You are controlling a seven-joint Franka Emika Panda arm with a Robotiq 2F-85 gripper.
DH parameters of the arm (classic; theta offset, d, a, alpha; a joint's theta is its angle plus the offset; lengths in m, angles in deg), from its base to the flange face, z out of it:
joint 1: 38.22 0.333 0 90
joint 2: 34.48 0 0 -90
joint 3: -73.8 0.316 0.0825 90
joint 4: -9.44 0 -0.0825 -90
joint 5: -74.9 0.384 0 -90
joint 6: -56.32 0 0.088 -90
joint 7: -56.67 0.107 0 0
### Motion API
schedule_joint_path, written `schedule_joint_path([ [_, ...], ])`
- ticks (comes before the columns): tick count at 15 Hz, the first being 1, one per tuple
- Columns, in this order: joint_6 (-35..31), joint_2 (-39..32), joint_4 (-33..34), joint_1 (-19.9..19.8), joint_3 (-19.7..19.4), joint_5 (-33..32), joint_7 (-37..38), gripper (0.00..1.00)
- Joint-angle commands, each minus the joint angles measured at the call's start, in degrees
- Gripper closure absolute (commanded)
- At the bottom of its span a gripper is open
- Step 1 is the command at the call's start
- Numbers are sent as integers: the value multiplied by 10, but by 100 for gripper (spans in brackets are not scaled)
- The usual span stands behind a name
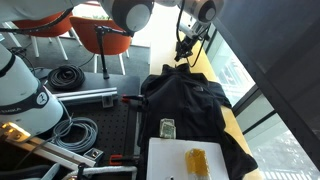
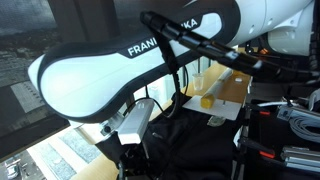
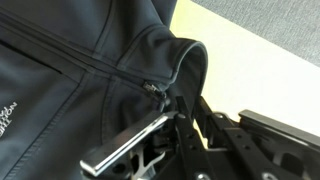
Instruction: Zip closed the jersey
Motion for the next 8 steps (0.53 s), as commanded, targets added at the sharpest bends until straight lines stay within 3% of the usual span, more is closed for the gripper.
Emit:
schedule_joint_path([
  [1, -6, -3, 30, 9, 2, -1, -2, 53],
  [8, -77, 59, -6, -4, -9, -10, -9, 3],
])
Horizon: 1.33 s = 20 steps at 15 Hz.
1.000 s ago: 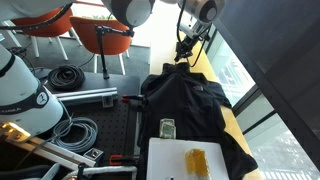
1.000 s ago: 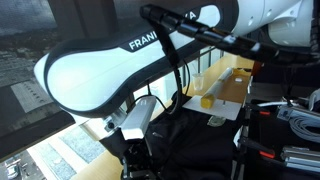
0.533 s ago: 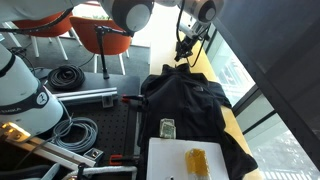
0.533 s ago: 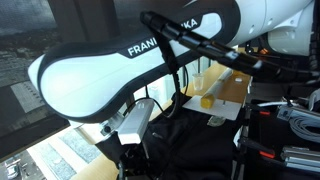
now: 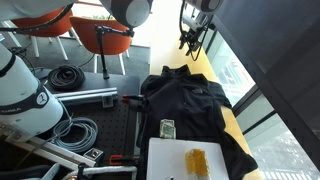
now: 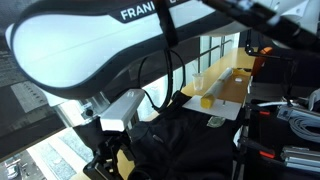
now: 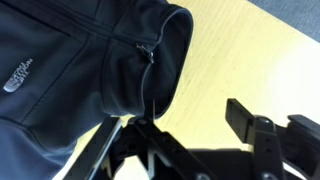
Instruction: Zip closed the jersey
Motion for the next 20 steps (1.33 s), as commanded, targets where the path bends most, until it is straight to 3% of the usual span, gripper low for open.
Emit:
schedule_joint_path([
  [1, -32, 50, -36, -14, -11, -11, -11, 0],
  [8, -112, 131, -131, -42, -46, -14, 2, 0],
  [20, -277, 323, -449, -40, -103, -26, 53, 0],
])
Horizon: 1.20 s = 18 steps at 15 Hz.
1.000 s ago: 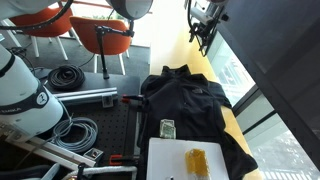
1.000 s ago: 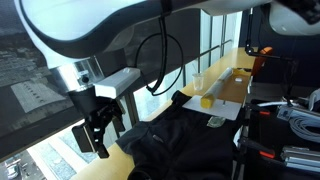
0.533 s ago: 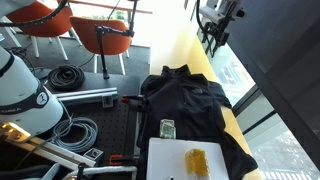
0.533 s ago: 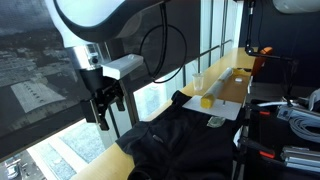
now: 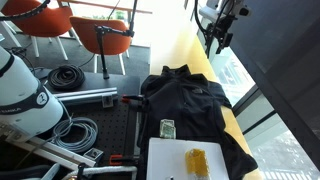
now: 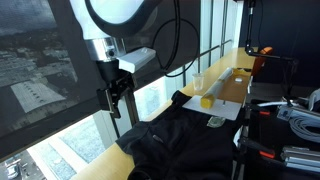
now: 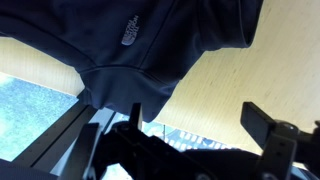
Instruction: Zip closed the jersey
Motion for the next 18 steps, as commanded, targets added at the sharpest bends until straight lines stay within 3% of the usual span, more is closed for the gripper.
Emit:
schedule_joint_path([
  [1, -46, 91, -141, 7, -14, -15, 29, 0],
  [5, -92, 163, -254, 9, -19, -21, 42, 0],
  [6, -100, 180, -280, -15, 12, -47, 58, 0],
  [14, -161, 344, -521, -64, 34, -107, 137, 0],
  [18, -239, 432, -653, -122, 54, -73, 89, 0],
])
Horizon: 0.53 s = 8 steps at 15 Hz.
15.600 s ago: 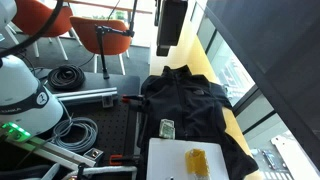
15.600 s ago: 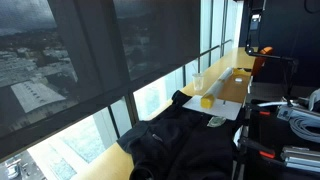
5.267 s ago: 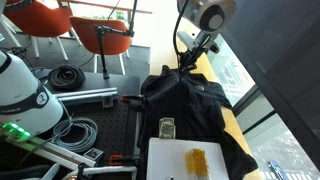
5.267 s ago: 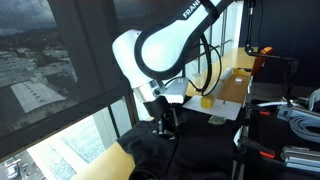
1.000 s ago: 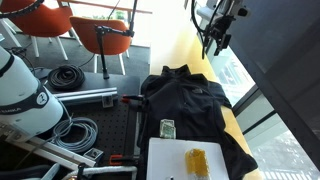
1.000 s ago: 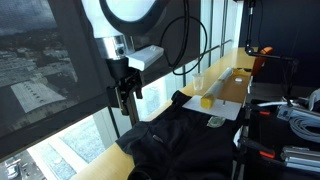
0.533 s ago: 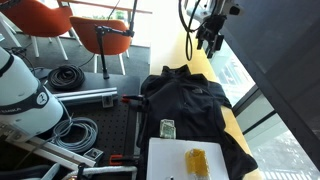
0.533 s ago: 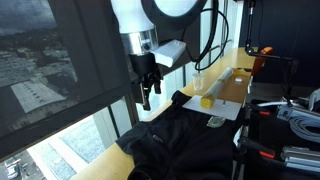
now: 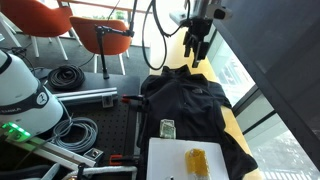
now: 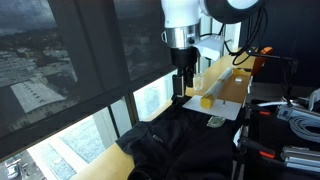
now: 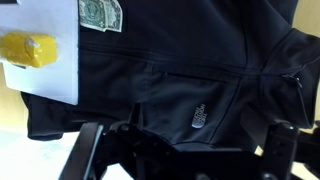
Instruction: Zip closed the jersey
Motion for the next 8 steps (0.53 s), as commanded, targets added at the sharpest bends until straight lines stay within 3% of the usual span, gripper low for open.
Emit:
schedule_joint_path([
  [1, -91, 104, -146, -63, 25, 27, -46, 0],
  [5, -186, 194, -287, -126, 14, 70, -147, 0],
  [6, -145, 130, -211, -120, 34, 46, -99, 0],
  [8, -171, 166, -263, -143, 30, 60, -135, 0],
])
